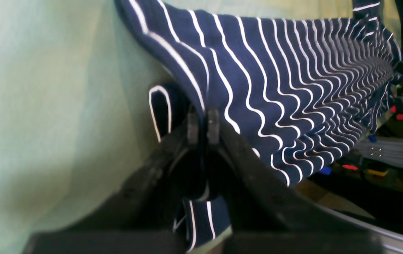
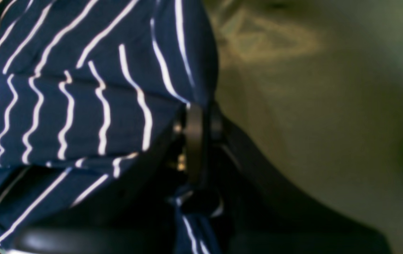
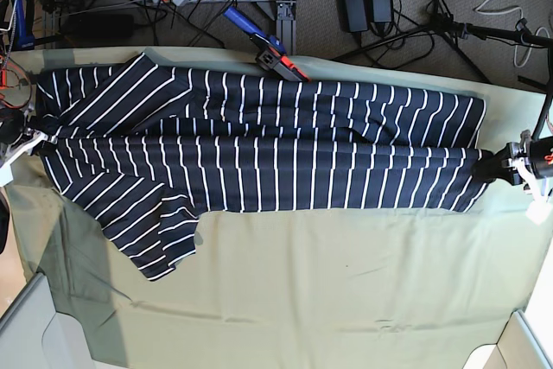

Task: Fold the T-shirt properly
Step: 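Lower the folded hem and open both grippers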

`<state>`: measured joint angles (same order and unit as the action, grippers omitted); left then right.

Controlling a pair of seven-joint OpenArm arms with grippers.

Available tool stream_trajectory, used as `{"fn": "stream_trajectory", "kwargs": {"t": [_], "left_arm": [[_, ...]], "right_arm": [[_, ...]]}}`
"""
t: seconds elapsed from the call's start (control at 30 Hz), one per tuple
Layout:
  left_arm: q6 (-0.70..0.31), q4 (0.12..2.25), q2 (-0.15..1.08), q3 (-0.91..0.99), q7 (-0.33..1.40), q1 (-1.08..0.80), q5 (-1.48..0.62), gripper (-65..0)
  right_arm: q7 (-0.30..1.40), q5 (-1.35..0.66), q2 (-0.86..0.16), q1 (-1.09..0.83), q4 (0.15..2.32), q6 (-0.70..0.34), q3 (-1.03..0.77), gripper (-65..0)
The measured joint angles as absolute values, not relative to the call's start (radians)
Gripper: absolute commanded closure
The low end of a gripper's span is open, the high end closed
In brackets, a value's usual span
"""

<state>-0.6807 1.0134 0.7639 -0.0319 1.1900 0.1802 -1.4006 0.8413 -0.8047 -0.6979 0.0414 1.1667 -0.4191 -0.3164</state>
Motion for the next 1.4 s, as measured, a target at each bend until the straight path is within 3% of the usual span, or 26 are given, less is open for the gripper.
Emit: {"fn": "stream_trajectory", "kwargs": {"t": [0.07,0.1,0.17,0.23,0.3,0.33,0.47,0.93,1.4], "left_arm": [[-0.681,1.013,0.764,-0.032,1.19,0.172,-1.41,0.0],[-0.681,1.013,0.765,-0.032,1.189,0.166,-1.415,-4.3],[-0.681,1.013,0.765,-0.032,1.207,0.161,-1.414,-22.5],[-0.681,1.013,0.768,-0.032,1.248,0.161,-1.408,-33.9],[-0.681,1.013,0.77,-0.032,1.24,0.161,-1.409,-34.5],[-0.681,1.013,0.77,-0.032,1.231,0.161,-1.408,-34.5],[-0.68,1.014,0.767,-0.031,1.176,0.179,-1.375,-34.5],[-0.678,1.014,0.656,-0.031,0.89,0.275,-0.891,-34.4],[-0.526,1.067,0.585,-0.031,0.912,0.281,-0.706,-34.4]], "right_arm": [[0.839,-0.804,-0.698,0.041,1.167,-0.419,-0.316,0.0],[0.839,-0.804,-0.698,0.041,1.167,-0.419,-0.316,0.0],[0.831,-0.788,-0.698,0.042,1.167,-0.419,-0.316,-2.1],[0.805,-0.744,-0.698,0.042,1.167,-0.419,-0.317,-21.5],[0.797,-0.694,-0.701,0.041,1.167,-0.42,-0.319,-39.3],[0.797,-0.687,-0.703,0.041,1.167,-0.42,-0.32,-43.7],[0.772,-0.687,-0.703,0.041,1.167,-0.42,-0.32,-43.9],[0.726,-0.715,-0.667,0.044,1.167,-0.42,-0.319,-43.9],[0.726,-0.717,-0.668,0.044,1.167,-0.42,-0.319,-43.9]]}}
